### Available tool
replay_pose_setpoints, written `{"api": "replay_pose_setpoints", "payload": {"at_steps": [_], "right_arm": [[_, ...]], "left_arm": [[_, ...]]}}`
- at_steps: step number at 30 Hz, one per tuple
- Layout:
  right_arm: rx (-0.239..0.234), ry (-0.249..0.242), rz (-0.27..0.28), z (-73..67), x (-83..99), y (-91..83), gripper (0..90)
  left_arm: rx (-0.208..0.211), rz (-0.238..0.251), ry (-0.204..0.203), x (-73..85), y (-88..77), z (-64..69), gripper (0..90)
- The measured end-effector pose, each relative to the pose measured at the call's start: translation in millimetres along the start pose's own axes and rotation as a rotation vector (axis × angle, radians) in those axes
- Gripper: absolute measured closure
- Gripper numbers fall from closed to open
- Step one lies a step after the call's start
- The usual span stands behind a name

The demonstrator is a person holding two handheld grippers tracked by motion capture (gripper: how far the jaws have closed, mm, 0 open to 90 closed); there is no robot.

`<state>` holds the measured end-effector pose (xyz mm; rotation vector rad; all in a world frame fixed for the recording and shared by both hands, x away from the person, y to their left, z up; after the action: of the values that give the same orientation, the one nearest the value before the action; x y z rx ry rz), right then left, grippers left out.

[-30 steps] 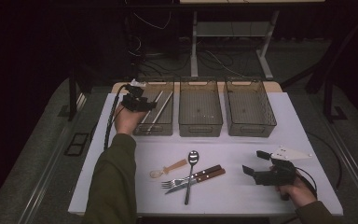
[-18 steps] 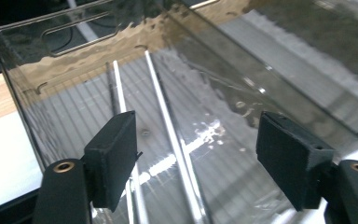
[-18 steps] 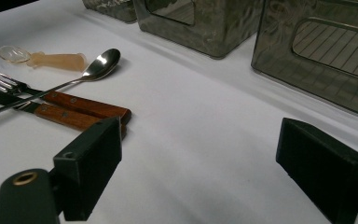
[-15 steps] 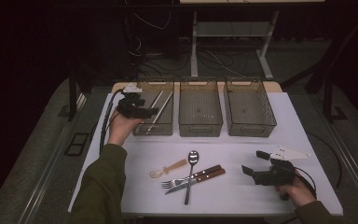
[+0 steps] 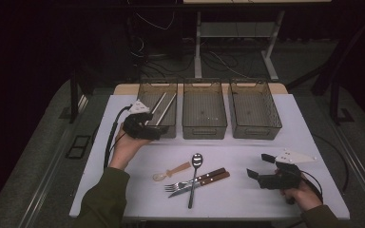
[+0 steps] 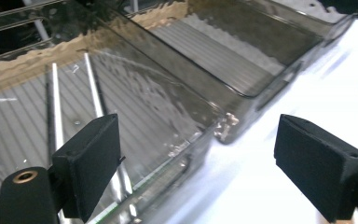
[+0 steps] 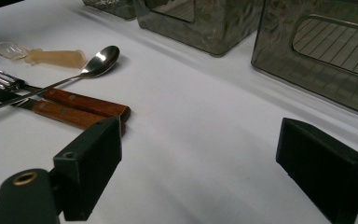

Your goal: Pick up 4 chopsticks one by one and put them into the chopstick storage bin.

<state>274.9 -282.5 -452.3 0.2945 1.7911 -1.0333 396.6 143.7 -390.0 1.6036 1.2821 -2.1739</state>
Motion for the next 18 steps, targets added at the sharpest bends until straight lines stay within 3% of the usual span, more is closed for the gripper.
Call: {"api": "replay_pose_setpoints", "payload": {"at_steps": [10, 18], "right_arm": [[0.005, -0.007, 0.009, -0.4, -1.7, -1.5, 14.4], [0.003, -0.005, 0.002, -0.9, -0.7, -1.4, 14.4]], "left_arm": [[0.033, 0.034, 0.039, 16.7, -16.5, 23.1, 10.0], [0.056, 0.007, 0.072, 35.2, -23.5, 37.9, 5.5]]}}
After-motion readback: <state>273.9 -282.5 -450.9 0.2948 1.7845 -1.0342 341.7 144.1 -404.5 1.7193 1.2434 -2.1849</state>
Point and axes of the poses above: each handheld gripper's, and its own axes: y roughly forward along the jaws, x roughly out of its underside, z roughly to its right, the point moved 2 cm from there along y, roughly forward along the jaws
